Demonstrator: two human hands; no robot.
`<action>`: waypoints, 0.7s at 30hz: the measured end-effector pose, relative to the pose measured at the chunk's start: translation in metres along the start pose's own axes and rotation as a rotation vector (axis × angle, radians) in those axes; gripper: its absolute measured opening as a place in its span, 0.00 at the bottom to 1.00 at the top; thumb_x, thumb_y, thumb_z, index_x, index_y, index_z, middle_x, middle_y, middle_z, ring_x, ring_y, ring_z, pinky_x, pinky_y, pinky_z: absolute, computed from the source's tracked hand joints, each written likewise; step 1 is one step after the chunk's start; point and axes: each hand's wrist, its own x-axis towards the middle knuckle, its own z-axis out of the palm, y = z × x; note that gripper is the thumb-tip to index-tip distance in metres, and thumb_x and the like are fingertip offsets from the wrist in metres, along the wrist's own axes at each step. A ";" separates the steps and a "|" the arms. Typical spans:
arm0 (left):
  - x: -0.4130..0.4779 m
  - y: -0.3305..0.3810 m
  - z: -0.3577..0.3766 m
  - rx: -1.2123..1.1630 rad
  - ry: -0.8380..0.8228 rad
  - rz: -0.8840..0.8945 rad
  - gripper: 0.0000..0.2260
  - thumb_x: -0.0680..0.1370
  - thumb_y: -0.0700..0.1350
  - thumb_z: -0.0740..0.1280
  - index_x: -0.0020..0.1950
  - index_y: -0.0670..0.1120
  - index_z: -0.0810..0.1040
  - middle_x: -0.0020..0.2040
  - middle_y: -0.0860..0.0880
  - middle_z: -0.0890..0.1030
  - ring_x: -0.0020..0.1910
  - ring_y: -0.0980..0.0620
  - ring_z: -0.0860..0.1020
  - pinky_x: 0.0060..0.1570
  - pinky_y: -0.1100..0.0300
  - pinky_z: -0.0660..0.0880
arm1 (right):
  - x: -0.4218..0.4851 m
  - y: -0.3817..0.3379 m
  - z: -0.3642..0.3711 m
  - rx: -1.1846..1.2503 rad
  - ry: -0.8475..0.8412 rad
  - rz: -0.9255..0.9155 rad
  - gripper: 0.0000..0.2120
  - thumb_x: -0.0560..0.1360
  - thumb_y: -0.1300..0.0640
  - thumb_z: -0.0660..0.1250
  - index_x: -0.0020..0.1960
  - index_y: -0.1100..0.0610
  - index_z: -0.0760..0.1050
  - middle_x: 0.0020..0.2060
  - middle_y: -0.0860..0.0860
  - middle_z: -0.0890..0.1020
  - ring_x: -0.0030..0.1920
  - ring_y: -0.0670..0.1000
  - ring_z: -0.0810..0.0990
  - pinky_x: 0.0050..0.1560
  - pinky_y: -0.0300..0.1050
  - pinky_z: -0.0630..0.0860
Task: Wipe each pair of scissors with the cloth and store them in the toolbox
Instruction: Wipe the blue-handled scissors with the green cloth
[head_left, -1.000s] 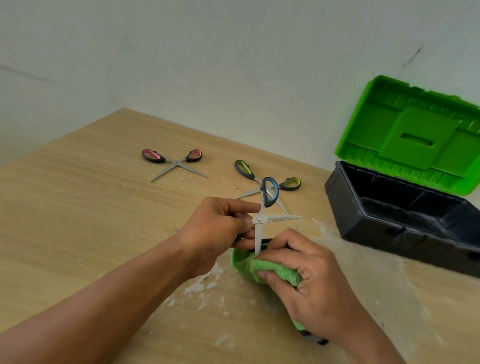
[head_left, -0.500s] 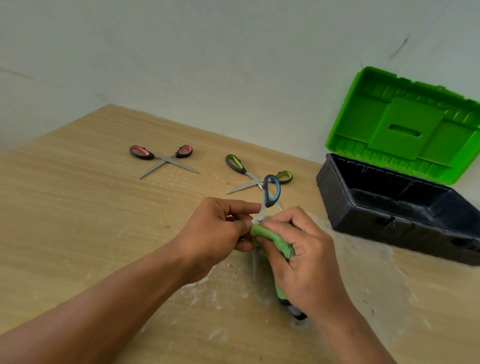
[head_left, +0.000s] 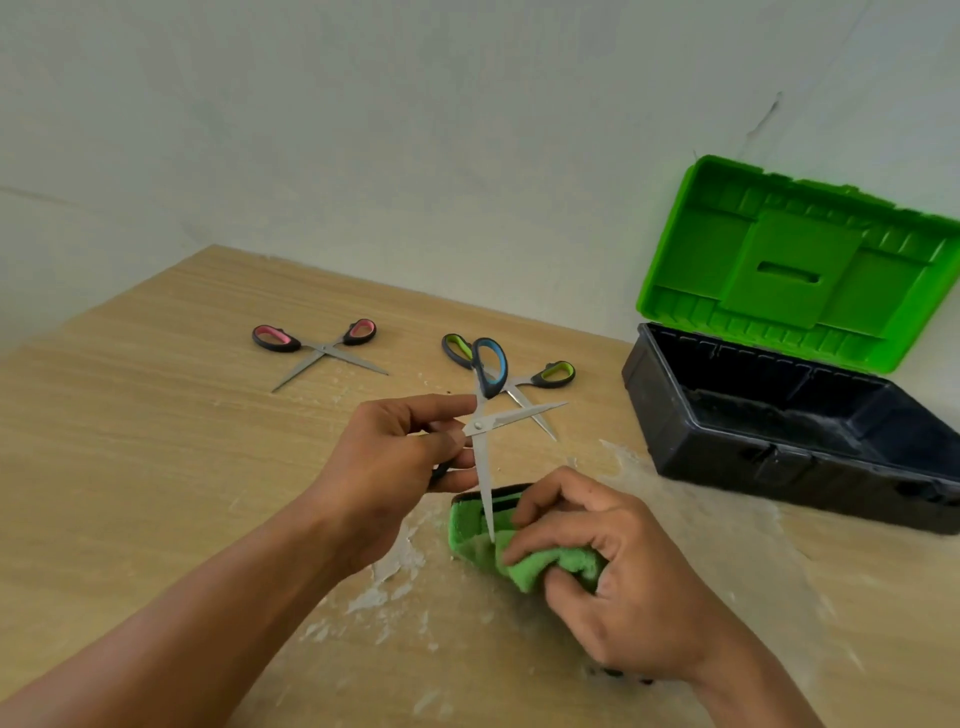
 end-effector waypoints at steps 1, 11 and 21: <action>0.000 0.001 -0.001 -0.007 0.000 0.003 0.13 0.78 0.28 0.63 0.54 0.43 0.82 0.42 0.44 0.76 0.36 0.49 0.82 0.37 0.60 0.82 | 0.000 0.001 -0.003 0.008 -0.002 0.033 0.19 0.71 0.69 0.70 0.47 0.46 0.87 0.51 0.41 0.80 0.56 0.46 0.80 0.52 0.34 0.76; -0.006 -0.001 0.004 0.002 -0.023 0.012 0.13 0.79 0.29 0.63 0.57 0.42 0.81 0.40 0.43 0.78 0.37 0.50 0.83 0.38 0.61 0.82 | -0.001 0.011 -0.008 -0.253 0.490 -0.010 0.22 0.71 0.76 0.70 0.52 0.51 0.86 0.51 0.45 0.84 0.56 0.39 0.81 0.55 0.27 0.74; -0.016 -0.010 0.018 0.035 -0.055 0.026 0.12 0.80 0.32 0.62 0.55 0.46 0.80 0.42 0.45 0.79 0.44 0.48 0.86 0.40 0.60 0.82 | 0.005 -0.003 0.018 -0.092 0.548 0.043 0.10 0.75 0.57 0.74 0.56 0.52 0.83 0.49 0.40 0.82 0.52 0.41 0.82 0.48 0.32 0.79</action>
